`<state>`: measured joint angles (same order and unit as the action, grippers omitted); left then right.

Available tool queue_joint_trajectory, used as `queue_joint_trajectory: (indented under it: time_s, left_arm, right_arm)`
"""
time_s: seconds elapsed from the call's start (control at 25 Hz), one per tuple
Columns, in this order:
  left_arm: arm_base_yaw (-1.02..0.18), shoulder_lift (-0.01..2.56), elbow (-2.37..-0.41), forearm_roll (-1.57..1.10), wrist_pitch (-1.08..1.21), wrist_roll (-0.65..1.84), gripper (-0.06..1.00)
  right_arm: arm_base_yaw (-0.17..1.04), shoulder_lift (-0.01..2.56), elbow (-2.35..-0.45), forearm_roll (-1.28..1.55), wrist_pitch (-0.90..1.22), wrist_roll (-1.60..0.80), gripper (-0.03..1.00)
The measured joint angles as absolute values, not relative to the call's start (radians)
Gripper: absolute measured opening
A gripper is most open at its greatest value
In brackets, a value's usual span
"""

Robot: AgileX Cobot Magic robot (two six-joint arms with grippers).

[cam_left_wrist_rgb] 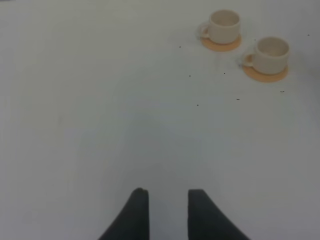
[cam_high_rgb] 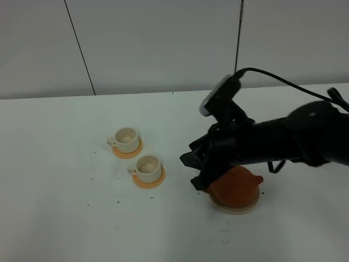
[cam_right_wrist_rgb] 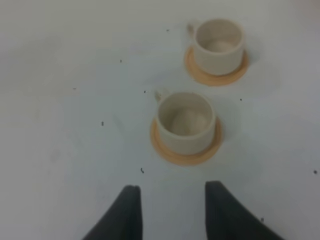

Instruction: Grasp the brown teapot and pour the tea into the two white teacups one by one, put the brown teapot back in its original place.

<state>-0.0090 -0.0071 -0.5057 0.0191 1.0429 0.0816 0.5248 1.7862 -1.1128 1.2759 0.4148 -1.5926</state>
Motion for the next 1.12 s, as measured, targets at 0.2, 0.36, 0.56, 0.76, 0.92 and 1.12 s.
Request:
queue_joint_trajectory:
  time_s: [0.2, 0.36, 0.56, 0.76, 0.92, 1.12]
  left_arm:
    - [-0.009, -0.007, -0.506, 0.019, 1.043, 0.082, 0.26]
    - [-0.009, -0.007, -0.506, 0.019, 1.043, 0.082, 0.26]
    - [-0.009, -0.007, -0.506, 0.019, 1.043, 0.082, 0.26]
    - [-0.009, -0.007, -0.506, 0.019, 1.043, 0.082, 0.26]
    - [-0.009, -0.007, -0.506, 0.019, 1.043, 0.082, 0.26]
    - [-0.009, -0.007, -0.506, 0.019, 1.043, 0.082, 0.26]
  right_arm:
    - [0.532, 1.867, -1.212, 1.028, 0.481, -1.492, 0.32]
    - [0.535, 1.906, -1.249, 0.832, 0.519, -1.439, 0.33]
    - [0.538, 1.916, -1.27, 0.777, 0.522, -1.431, 0.38]
    - [0.552, 1.929, -1.272, 0.753, 0.498, -1.43, 0.47]
    - [0.564, 1.971, -1.275, 0.743, 0.471, -1.43, 0.49]
    - [0.565, 2.002, -1.275, 0.728, 0.458, -1.413, 0.49]
